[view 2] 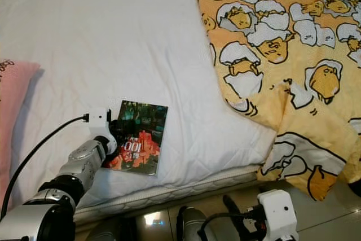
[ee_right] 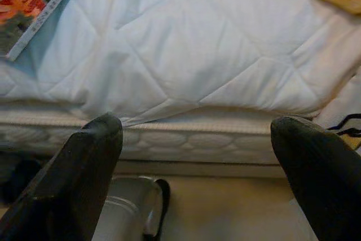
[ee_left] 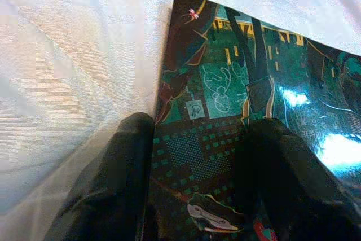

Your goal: Clean up the room

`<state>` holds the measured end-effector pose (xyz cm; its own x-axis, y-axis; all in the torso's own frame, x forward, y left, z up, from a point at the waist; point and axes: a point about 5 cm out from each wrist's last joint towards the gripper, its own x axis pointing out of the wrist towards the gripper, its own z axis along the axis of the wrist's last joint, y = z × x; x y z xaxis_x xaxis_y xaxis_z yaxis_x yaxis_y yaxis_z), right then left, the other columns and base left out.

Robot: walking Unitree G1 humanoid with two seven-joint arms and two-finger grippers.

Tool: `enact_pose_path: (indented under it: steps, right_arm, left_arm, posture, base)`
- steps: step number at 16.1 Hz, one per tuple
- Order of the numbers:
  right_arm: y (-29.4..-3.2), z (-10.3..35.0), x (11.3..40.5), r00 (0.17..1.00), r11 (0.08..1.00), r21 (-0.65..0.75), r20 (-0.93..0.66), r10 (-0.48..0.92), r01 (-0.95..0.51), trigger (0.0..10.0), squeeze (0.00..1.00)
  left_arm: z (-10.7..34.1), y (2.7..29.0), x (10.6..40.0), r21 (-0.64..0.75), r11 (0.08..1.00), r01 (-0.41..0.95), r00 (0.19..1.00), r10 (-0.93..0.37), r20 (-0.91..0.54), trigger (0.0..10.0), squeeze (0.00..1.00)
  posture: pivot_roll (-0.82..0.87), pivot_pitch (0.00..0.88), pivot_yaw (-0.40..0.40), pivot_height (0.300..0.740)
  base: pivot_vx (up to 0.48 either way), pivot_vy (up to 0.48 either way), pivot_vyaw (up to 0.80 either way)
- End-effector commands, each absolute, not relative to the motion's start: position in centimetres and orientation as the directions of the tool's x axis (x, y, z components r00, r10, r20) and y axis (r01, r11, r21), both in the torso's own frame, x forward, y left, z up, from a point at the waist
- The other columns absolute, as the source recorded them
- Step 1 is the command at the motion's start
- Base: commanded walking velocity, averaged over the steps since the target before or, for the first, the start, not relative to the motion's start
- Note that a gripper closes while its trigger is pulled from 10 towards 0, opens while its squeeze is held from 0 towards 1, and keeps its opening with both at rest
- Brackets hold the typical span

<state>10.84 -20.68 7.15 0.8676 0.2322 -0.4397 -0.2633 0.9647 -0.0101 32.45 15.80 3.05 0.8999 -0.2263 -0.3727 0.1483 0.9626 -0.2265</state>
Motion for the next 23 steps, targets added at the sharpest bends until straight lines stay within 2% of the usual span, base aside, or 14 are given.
enact_pose_path:
  steps: [1, 6, 10, 13, 17, 20, 23]
  right_arm:
    - [-20.6, 6.7, 10.5, 0.846, 0.960, 0.017, -0.469, 0.255, -0.280, 10.0, 0.00]
    - [-20.9, 6.7, 11.0, 0.814, 0.940, 0.032, -0.491, 0.312, -0.340, 10.0, 0.00]
    - [-19.8, 6.7, 11.7, 0.755, 0.891, 0.110, -0.492, 0.435, -0.441, 10.0, 0.00]
    - [-19.7, 6.4, 12.1, 0.713, 0.862, 0.136, -0.507, 0.484, -0.488, 10.0, 0.00]
    - [-19.5, 6.2, 12.8, 0.706, 0.855, 0.149, -0.504, 0.498, -0.497, 10.0, 0.00]
    - [-19.3, 6.0, 12.8, 0.706, 0.854, 0.158, -0.500, 0.502, -0.496, 10.0, 0.00]
    - [-19.0, 5.9, 13.1, 0.713, 0.858, 0.164, -0.492, 0.499, -0.487, 10.0, 0.00]
  left_arm:
    - [0.9, 16.0, 30.9, -0.238, 0.965, 0.111, 0.852, -0.216, -0.478, 0.0, 0.00]
    - [1.5, 15.8, 31.3, -0.280, 0.955, 0.093, 0.878, -0.212, -0.429, 0.0, 0.00]
    - [1.6, 15.7, 31.4, -0.367, 0.928, 0.066, 0.886, -0.224, -0.406, 0.0, 0.00]
    - [1.3, 16.2, 31.0, -0.375, 0.925, 0.060, 0.891, -0.219, -0.398, 0.0, 0.00]
    - [1.7, 17.7, 30.6, -0.353, 0.931, 0.091, 0.911, -0.222, -0.349, 0.0, 0.00]
    - [5.1, 20.0, 31.9, -0.299, 0.943, 0.144, 0.955, -0.211, -0.209, 0.0, 0.00]
    - [10.6, 22.5, 33.3, -0.209, 0.968, 0.139, 0.989, -0.147, -0.026, 0.0, 0.00]
  posture:
    - [-0.36, 0.239, -0.055, 0.740]
    - [-0.36, 0.234, -0.074, 0.740]
    - [-0.35, 0.209, -0.078, 0.740]
    - [-0.33, 0.186, -0.071, 0.740]
    - [-0.32, 0.173, -0.062, 0.740]
    - [-0.30, 0.171, -0.055, 0.740]
    - [-0.28, 0.175, -0.050, 0.740]
  base:
    - [0.000, 0.000, 0.00]
    - [0.000, 0.000, 0.00]
    - [0.000, 0.000, 0.00]
    - [0.000, 0.000, 0.00]
    - [0.000, 0.000, 0.00]
    - [0.000, 0.000, 0.00]
    - [0.000, 0.000, 0.00]
